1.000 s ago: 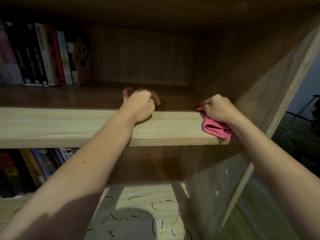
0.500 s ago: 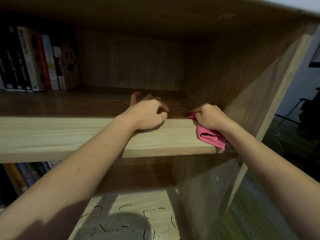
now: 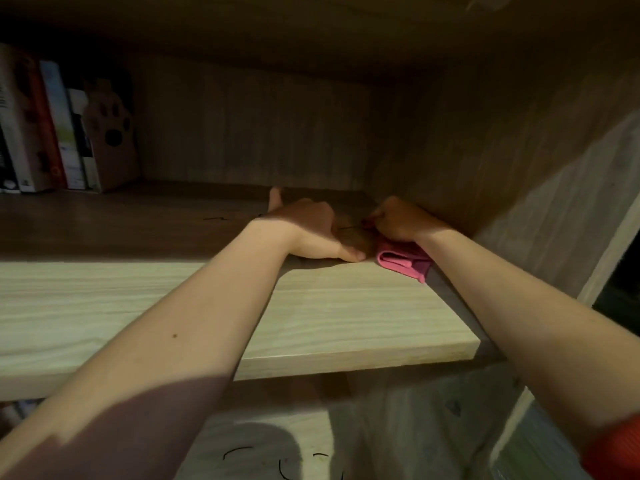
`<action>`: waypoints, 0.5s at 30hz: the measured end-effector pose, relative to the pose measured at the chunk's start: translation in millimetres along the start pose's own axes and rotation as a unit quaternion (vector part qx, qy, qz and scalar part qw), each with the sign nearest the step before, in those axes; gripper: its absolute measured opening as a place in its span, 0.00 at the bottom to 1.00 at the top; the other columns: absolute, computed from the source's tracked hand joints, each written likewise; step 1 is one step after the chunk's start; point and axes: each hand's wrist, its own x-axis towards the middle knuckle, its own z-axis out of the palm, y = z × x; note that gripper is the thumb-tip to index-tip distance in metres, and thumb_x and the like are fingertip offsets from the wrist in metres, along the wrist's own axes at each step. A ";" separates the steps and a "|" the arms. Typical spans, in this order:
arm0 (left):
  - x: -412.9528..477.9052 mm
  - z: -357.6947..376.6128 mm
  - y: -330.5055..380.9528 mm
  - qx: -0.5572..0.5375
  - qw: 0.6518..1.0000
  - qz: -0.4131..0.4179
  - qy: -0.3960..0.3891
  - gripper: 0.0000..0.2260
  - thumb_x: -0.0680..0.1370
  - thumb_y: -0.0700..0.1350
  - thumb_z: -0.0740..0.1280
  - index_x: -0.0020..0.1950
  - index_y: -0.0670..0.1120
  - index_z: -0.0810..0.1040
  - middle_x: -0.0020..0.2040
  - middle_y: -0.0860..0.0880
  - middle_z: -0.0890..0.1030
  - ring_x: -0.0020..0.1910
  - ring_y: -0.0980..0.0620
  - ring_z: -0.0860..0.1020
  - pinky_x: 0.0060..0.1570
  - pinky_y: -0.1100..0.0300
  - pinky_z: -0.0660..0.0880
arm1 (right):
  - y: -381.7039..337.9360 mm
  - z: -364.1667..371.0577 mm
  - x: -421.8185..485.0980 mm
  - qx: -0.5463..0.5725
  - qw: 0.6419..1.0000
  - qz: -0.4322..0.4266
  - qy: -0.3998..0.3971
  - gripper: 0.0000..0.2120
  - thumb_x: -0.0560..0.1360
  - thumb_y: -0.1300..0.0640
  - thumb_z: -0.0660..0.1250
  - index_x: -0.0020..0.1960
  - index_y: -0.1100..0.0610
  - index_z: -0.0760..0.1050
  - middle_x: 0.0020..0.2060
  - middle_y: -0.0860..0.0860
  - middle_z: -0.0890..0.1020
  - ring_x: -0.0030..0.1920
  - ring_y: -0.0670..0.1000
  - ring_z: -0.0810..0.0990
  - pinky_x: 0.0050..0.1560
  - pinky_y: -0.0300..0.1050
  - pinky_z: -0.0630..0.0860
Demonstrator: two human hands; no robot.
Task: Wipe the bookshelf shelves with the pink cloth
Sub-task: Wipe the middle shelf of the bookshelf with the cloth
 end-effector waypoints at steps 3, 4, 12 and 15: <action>1.2 -0.7 -3.1 -0.008 1.000 -0.005 -0.004 0.29 0.69 0.71 0.61 0.59 0.52 0.78 0.61 0.52 0.77 0.66 0.49 0.68 0.68 0.39 0.40 | -0.4 -6.5 -2.8 -0.002 0.999 -0.034 -0.014 0.14 0.80 0.64 0.57 0.60 0.57 0.78 0.54 0.51 0.80 0.37 0.41 0.72 0.36 0.32 0.67; 1.6 -0.6 -3.5 -0.011 1.000 -0.002 -0.008 0.28 0.69 0.71 0.61 0.59 0.53 0.78 0.62 0.52 0.77 0.66 0.49 0.68 0.68 0.39 0.40 | 0.0 -8.1 -3.3 -0.006 0.999 -0.035 -0.016 0.14 0.80 0.64 0.58 0.60 0.56 0.78 0.51 0.49 0.80 0.36 0.41 0.71 0.35 0.30 0.66; 0.8 0.6 -7.4 -0.026 0.999 0.008 -0.023 0.27 0.70 0.71 0.60 0.61 0.55 0.77 0.63 0.53 0.76 0.67 0.49 0.67 0.68 0.38 0.41 | -0.6 0.1 7.3 -0.011 1.000 -0.025 -0.003 0.13 0.80 0.63 0.58 0.59 0.58 0.79 0.53 0.53 0.81 0.45 0.47 0.75 0.42 0.37 0.70; 1.9 0.8 -9.7 -0.025 0.999 0.010 -0.025 0.28 0.70 0.71 0.59 0.61 0.54 0.77 0.64 0.53 0.76 0.67 0.49 0.67 0.68 0.39 0.42 | 5.6 -8.1 2.3 0.006 0.999 -0.033 -0.007 0.12 0.78 0.65 0.61 0.57 0.58 0.80 0.48 0.49 0.79 0.42 0.44 0.74 0.42 0.33 0.70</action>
